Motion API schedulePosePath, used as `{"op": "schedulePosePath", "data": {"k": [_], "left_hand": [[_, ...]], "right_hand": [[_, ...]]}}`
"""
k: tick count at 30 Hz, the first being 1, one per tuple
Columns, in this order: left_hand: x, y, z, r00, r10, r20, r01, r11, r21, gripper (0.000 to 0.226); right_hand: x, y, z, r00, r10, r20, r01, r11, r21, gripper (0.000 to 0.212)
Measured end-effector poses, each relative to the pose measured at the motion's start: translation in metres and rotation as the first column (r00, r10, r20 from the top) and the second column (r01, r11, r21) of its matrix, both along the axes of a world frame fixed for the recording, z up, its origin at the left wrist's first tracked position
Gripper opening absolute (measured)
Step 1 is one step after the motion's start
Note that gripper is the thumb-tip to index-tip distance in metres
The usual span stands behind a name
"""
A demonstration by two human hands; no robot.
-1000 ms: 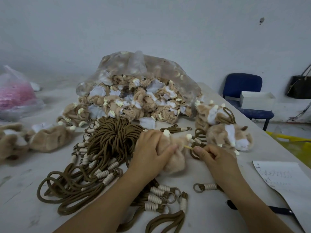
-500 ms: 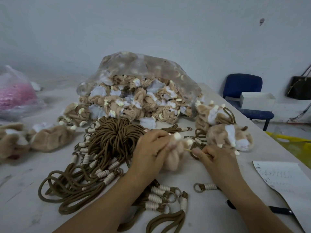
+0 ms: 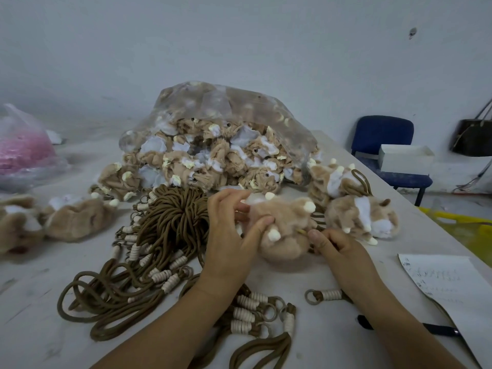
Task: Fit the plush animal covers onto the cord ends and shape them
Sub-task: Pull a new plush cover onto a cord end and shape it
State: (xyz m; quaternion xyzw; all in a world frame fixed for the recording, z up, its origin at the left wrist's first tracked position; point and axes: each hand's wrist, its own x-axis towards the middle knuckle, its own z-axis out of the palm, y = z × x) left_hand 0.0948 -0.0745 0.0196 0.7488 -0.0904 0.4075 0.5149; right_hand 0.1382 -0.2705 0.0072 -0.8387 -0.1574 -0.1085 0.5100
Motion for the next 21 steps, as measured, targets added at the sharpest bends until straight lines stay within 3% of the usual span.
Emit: {"op": "schedulePosePath", "data": {"k": [3,6,9,13,18,21], "left_hand": [[0.002,0.000,-0.002,0.983,-0.044,-0.179,0.063,0.993,0.102,0.057],[0.005,0.001,-0.008,0.954,-0.128,-0.270,0.148,0.987,0.055,0.063],[0.006,0.000,-0.009,0.957,-0.143,-0.253,0.149,0.989,0.004,0.056],[0.002,0.004,-0.002,0.971,-0.062,-0.232,0.080,0.995,0.067,0.054],[-0.002,0.008,0.007,0.970,-0.063,-0.236,0.102,0.982,0.158,0.063],[-0.003,0.008,0.008,0.966,-0.085,-0.245,0.135,0.972,0.195,0.062]], "right_hand": [[-0.001,0.001,0.000,1.000,0.025,0.019,-0.025,1.000,0.000,0.044],[-0.001,0.001,-0.003,0.999,0.046,0.015,-0.047,0.999,0.005,0.050],[-0.001,0.000,-0.002,0.999,0.042,0.004,-0.042,0.999,0.020,0.049],[0.000,-0.002,0.000,1.000,0.006,0.010,-0.007,1.000,0.012,0.047],[0.008,-0.015,0.008,0.966,-0.055,0.252,0.125,0.954,-0.272,0.042],[0.006,-0.015,0.011,0.957,0.003,0.290,0.091,0.947,-0.308,0.035]]}}
